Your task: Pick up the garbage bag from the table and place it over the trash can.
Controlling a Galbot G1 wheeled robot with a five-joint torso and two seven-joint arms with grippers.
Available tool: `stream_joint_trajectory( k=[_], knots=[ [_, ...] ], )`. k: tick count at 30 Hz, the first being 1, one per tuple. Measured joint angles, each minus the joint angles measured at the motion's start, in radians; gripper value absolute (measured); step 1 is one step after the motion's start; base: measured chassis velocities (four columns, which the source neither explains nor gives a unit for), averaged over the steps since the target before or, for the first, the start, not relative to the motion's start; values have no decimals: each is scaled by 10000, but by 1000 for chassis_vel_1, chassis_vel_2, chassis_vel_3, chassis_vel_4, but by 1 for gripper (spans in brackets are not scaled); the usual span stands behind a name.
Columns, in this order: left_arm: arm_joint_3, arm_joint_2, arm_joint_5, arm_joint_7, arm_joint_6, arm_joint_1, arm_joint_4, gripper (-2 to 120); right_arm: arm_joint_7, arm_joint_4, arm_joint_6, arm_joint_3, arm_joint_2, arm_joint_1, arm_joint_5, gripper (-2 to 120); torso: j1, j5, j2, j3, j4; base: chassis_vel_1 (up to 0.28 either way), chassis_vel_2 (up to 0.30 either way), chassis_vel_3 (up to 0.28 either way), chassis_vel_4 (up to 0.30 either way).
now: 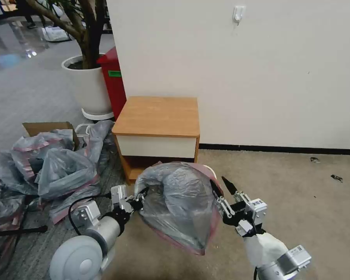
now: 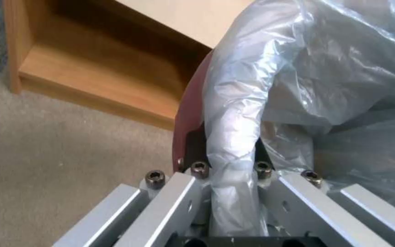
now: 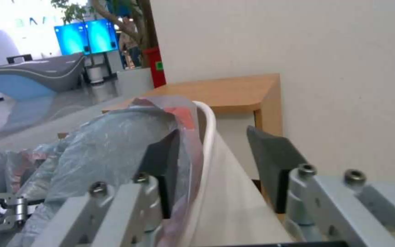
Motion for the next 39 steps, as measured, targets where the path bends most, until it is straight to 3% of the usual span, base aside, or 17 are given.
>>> stream_joint_trajectory(
  k=[6, 10, 32, 39],
  knots=[
    [11, -26, -4, -16, -3, -13, 109, 3, 1, 36, 105, -25, 56, -31, -173, 11, 0, 0, 0, 0, 0, 0, 0, 0, 0],
    [12, -32, -8, -20, -5, -19, 121, 3, 1, 29, 116, -33, 75, -36, -186, 2, 0, 0, 0, 1, 0, 0, 0, 0, 0],
    [57, 112, 28, 56, -8, 157, -141, 3, 210, -39, 115, 437, -22, 244, -12, 0, 0, 0, 0, 1, 0, 0, 0, 0, 0],
    [-17, 79, -307, 449, -29, 298, -420, 3, 224, -384, 106, 538, -76, 403, 133, 0, 0, 1, 0, 0, 0, 0, 0, 0, 0]
  ],
)
